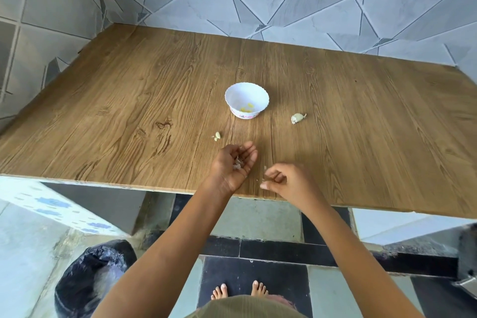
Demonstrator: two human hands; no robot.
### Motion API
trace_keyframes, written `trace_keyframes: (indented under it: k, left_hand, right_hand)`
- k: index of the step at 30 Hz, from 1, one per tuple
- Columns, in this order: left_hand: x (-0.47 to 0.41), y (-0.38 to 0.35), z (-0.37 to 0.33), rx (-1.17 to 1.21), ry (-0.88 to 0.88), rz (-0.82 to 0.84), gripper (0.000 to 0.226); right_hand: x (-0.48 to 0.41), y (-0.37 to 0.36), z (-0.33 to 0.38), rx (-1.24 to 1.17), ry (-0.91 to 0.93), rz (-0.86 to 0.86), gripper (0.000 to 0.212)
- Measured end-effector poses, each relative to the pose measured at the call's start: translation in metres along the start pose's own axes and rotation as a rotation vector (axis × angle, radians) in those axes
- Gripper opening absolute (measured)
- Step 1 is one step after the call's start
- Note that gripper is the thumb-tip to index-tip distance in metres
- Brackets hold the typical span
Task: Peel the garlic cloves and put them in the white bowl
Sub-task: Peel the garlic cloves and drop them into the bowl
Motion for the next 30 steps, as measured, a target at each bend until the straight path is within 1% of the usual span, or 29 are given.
trace_keyframes:
  k: [3,6,8,10,14,17,18,21,22,24,25,27,28,30]
  left_hand:
    - [0.001,0.0,0.001,0.003,-0.019,-0.004,0.035]
    - [0.001,0.0,0.001,0.013,-0.025,-0.01,0.035]
    - [0.001,0.001,0.0,0.009,-0.027,-0.014,0.035]
    - [0.001,0.001,-0.001,0.005,-0.03,-0.018,0.035]
    - [0.001,0.003,-0.002,0.024,-0.041,-0.032,0.033]
    - [0.001,0.004,-0.003,0.027,-0.051,-0.042,0.033]
    - [0.001,0.003,-0.003,0.025,-0.053,-0.046,0.034]
    - [0.002,0.002,-0.002,0.018,-0.06,-0.055,0.035]
    - [0.002,0.002,-0.003,0.018,-0.063,-0.056,0.035]
    - [0.001,0.002,-0.002,0.022,-0.062,-0.062,0.035]
    - [0.001,0.001,-0.002,0.021,-0.062,-0.067,0.035]
    - [0.002,-0.003,-0.001,0.009,-0.062,-0.071,0.035]
    - [0.004,-0.006,0.0,-0.002,-0.061,-0.071,0.035]
    - [0.006,-0.014,0.003,-0.029,-0.057,-0.072,0.037]
  right_hand:
    - [-0.006,-0.008,-0.001,0.002,-0.092,-0.044,0.05]
    - [-0.014,-0.01,-0.003,0.002,-0.146,-0.05,0.057]
    - [-0.019,-0.009,-0.003,-0.017,-0.144,-0.033,0.054]
    - [-0.023,-0.007,-0.003,-0.033,-0.127,-0.014,0.046]
    - [-0.031,-0.003,-0.004,-0.057,-0.105,0.026,0.021]
    - [-0.036,-0.005,0.001,0.034,-0.024,0.055,0.005]
    - [-0.038,-0.007,0.002,0.065,-0.004,0.064,0.005]
    - [-0.041,-0.011,0.002,0.153,-0.001,0.115,0.018]
    - [-0.042,-0.009,0.001,0.132,-0.021,0.132,0.019]
    - [-0.041,0.001,0.0,-0.035,-0.064,0.122,0.016]
    - [-0.04,0.008,0.004,-0.132,-0.046,0.088,0.015]
    - [-0.038,0.022,0.018,-0.266,0.084,0.033,0.016]
    - [-0.038,0.025,0.026,-0.281,0.159,0.049,0.016]
    - [-0.039,0.02,0.039,-0.185,0.287,0.118,0.021]
Point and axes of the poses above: each hand's wrist, its own x-axis away from the middle knuckle, its own y-axis out of the back of the hand, z = x × y, the point moved 3 cm from there along -x, towards the middle knuckle, and after that the axes turned 7 degrees about -x, right-handed, at the moved point
